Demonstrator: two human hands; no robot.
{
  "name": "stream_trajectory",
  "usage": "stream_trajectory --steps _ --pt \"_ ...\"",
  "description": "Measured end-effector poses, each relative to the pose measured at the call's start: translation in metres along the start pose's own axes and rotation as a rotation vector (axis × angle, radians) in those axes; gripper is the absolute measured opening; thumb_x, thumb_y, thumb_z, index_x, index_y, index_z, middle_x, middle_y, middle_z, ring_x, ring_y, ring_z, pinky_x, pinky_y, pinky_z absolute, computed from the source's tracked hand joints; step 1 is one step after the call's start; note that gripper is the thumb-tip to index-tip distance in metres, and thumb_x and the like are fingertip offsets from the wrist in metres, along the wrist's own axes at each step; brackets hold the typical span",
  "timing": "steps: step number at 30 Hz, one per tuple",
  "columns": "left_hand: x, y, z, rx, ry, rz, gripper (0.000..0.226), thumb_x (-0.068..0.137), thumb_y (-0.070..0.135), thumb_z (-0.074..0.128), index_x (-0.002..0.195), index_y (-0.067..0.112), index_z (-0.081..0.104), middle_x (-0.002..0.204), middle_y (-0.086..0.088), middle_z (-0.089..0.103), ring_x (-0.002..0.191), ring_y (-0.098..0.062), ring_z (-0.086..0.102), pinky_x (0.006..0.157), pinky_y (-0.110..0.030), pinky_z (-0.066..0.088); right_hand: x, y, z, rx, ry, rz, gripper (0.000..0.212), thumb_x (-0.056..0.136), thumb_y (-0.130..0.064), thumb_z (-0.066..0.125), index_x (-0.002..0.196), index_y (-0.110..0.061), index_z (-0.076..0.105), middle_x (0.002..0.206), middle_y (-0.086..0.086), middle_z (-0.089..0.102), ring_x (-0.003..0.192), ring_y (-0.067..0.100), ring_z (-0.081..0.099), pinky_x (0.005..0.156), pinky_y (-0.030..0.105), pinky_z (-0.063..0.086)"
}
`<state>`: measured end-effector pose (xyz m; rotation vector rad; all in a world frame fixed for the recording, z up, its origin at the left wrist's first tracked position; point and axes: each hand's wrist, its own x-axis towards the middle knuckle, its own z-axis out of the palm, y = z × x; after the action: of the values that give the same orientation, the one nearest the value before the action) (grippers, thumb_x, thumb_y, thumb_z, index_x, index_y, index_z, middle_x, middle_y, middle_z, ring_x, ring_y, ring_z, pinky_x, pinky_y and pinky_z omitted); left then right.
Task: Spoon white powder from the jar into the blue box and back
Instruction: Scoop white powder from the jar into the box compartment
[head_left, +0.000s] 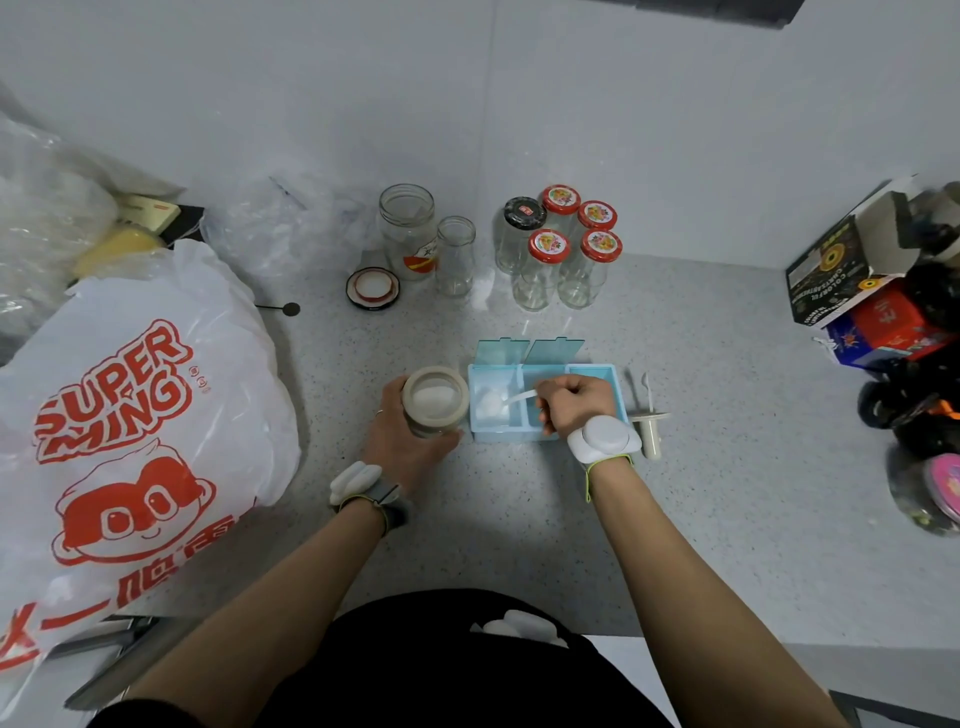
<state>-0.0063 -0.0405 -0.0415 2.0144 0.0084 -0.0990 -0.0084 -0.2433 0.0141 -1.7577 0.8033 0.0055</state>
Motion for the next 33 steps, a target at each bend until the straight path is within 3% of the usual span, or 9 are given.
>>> stream_trajectory --steps 3,9,14,18,20,23,28,30,33 --pt "0.0 0.002 0.0 -0.002 -0.005 -0.002 0.081 0.067 0.033 0.086 0.13 0.028 0.037 0.116 0.01 0.056 0.099 -0.008 0.056 0.076 -0.016 0.042 -0.002 -0.004 -0.003 0.018 0.009 -0.018 0.033 0.079 -0.01 0.06 0.046 -0.013 0.06 0.05 0.009 0.056 0.037 0.022 0.045 0.046 0.029 0.044" --pt "-0.001 0.003 0.0 -0.022 -0.007 -0.009 0.081 0.067 0.033 0.087 0.131 0.027 0.037 0.119 0.009 0.055 0.1 -0.008 0.056 0.075 -0.01 0.04 -0.006 -0.022 -0.003 0.094 0.008 -0.099 0.032 0.079 -0.01 0.062 0.047 -0.011 0.061 0.048 0.008 0.054 0.037 0.022 0.045 0.047 0.031 0.043" --pt "0.0 0.003 -0.002 -0.011 -0.006 -0.022 0.083 0.067 0.032 0.087 0.132 0.025 0.037 0.121 0.006 0.056 0.102 -0.011 0.056 0.078 -0.018 0.042 -0.019 -0.047 0.01 0.095 -0.05 -0.196 0.029 0.081 -0.012 0.061 0.052 -0.012 0.064 0.047 0.005 0.056 0.035 0.019 0.045 0.044 0.028 0.042" --pt "0.0 0.005 0.0 0.035 0.004 -0.04 0.083 0.067 0.036 0.086 0.133 0.023 0.037 0.122 0.004 0.057 0.098 -0.009 0.053 0.074 -0.018 0.041 -0.033 -0.048 0.027 -0.075 -0.189 -0.302 0.011 0.084 -0.012 0.064 0.075 -0.014 0.07 0.059 0.002 0.063 0.043 0.01 0.057 0.044 0.023 0.048" --pt "-0.001 0.006 0.0 0.05 0.003 -0.058 0.083 0.068 0.037 0.085 0.133 0.024 0.036 0.121 0.004 0.058 0.096 -0.008 0.053 0.072 -0.018 0.039 -0.034 -0.041 0.036 -0.184 -0.216 -0.361 0.008 0.082 -0.014 0.067 0.079 -0.018 0.073 0.063 0.001 0.066 0.054 0.013 0.063 0.055 0.029 0.055" --pt "-0.001 0.006 0.0 0.05 0.002 -0.061 0.083 0.068 0.037 0.085 0.134 0.024 0.036 0.122 0.003 0.059 0.098 -0.009 0.054 0.075 -0.019 0.04 -0.033 -0.036 0.042 -0.295 -0.2 -0.42 0.008 0.081 -0.017 0.068 0.083 -0.016 0.075 0.067 0.004 0.069 0.064 0.021 0.066 0.07 0.037 0.058" --pt "-0.002 0.007 0.001 0.041 0.017 -0.027 0.084 0.068 0.033 0.085 0.135 0.024 0.036 0.117 0.009 0.054 0.098 -0.006 0.051 0.078 -0.02 0.038 -0.028 -0.04 0.03 -0.218 -0.1 -0.421 0.008 0.078 -0.028 0.066 0.075 -0.026 0.073 0.063 0.0 0.066 0.067 0.025 0.067 0.068 0.046 0.057" --pt "-0.002 0.005 0.001 0.007 0.015 -0.021 0.082 0.067 0.032 0.086 0.133 0.025 0.037 0.118 0.009 0.055 0.101 -0.009 0.054 0.08 -0.023 0.041 -0.021 -0.038 0.02 -0.178 -0.024 -0.396 0.011 0.074 -0.032 0.063 0.065 -0.032 0.067 0.059 -0.001 0.063 0.065 0.027 0.066 0.068 0.045 0.057" --pt "-0.002 0.001 0.001 -0.022 0.005 -0.012 0.081 0.067 0.031 0.087 0.131 0.027 0.037 0.121 0.006 0.056 0.104 -0.013 0.057 0.084 -0.027 0.044 -0.014 -0.03 0.009 -0.179 0.063 -0.371 0.011 0.077 -0.025 0.064 0.067 -0.023 0.069 0.061 0.002 0.065 0.067 0.026 0.066 0.073 0.041 0.055"
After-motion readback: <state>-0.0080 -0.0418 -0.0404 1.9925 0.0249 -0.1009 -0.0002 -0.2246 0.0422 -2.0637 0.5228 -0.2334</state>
